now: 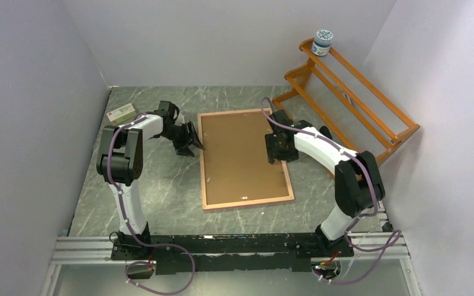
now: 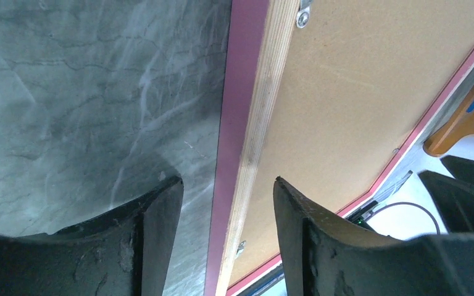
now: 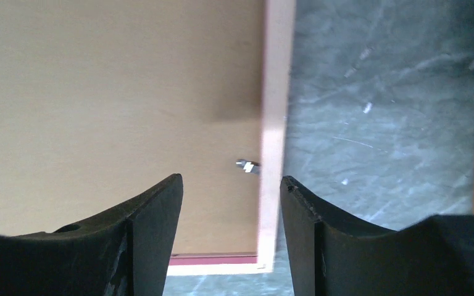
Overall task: Put the photo into the frame
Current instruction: Install the photo frame at the center of the board.
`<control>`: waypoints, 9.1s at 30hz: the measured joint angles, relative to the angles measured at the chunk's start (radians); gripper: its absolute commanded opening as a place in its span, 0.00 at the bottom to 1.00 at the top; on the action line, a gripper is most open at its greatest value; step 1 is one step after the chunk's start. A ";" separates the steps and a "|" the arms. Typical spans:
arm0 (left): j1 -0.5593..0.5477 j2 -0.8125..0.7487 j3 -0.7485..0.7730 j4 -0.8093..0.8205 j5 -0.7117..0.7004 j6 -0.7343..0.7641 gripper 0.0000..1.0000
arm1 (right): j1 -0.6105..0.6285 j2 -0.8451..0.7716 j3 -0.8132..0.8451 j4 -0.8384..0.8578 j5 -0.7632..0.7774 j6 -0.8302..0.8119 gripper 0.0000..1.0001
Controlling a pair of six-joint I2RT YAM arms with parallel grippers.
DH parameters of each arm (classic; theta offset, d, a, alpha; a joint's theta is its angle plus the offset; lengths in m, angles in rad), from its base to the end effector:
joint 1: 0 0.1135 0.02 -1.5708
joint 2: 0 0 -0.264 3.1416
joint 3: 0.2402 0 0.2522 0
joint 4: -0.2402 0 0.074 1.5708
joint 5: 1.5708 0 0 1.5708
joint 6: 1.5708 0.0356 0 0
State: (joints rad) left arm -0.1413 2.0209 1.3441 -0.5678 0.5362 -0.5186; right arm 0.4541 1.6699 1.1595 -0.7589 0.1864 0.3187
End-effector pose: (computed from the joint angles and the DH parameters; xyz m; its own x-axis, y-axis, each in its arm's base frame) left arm 0.3904 -0.0739 0.1455 -0.9549 -0.2946 -0.0384 -0.2189 0.7853 -0.5791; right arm 0.2918 0.1351 0.2048 -0.9345 -0.1135 -0.3374 -0.0935 0.9928 -0.0750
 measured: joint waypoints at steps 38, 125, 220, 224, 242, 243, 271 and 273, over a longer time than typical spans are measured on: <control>0.020 -0.131 -0.299 0.095 0.161 -0.057 0.33 | 0.364 0.308 -0.052 0.798 -0.556 0.838 0.15; -0.014 0.045 0.077 -0.075 -0.043 -0.025 0.43 | 0.177 0.654 0.538 0.768 -0.440 0.442 0.29; -0.019 -0.079 -0.052 -0.055 -0.085 -0.018 0.42 | 0.044 0.370 0.534 0.497 -0.468 0.272 0.58; -0.015 -0.178 -0.074 -0.066 -0.143 -0.016 0.50 | -0.015 0.179 0.431 0.451 -0.319 0.237 0.73; -0.005 -0.352 -0.223 -0.035 -0.254 -0.051 0.82 | -0.220 -0.038 0.022 0.230 0.093 0.210 0.98; -0.004 -0.352 -0.223 -0.034 -0.254 -0.051 0.82 | -0.229 -0.038 0.013 0.229 0.092 0.213 0.98; 0.049 -0.200 -0.209 0.058 -0.162 -0.116 0.85 | -0.344 -0.006 -0.143 0.528 -0.298 0.251 0.96; 0.049 -0.195 -0.209 0.068 -0.146 -0.122 0.84 | -0.338 -0.003 -0.165 0.513 -0.351 0.254 0.95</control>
State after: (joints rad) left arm -0.0925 1.8256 1.1355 -0.5003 0.3897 -0.6407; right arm 0.1162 1.6665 0.9947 -0.2462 -0.1642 0.5732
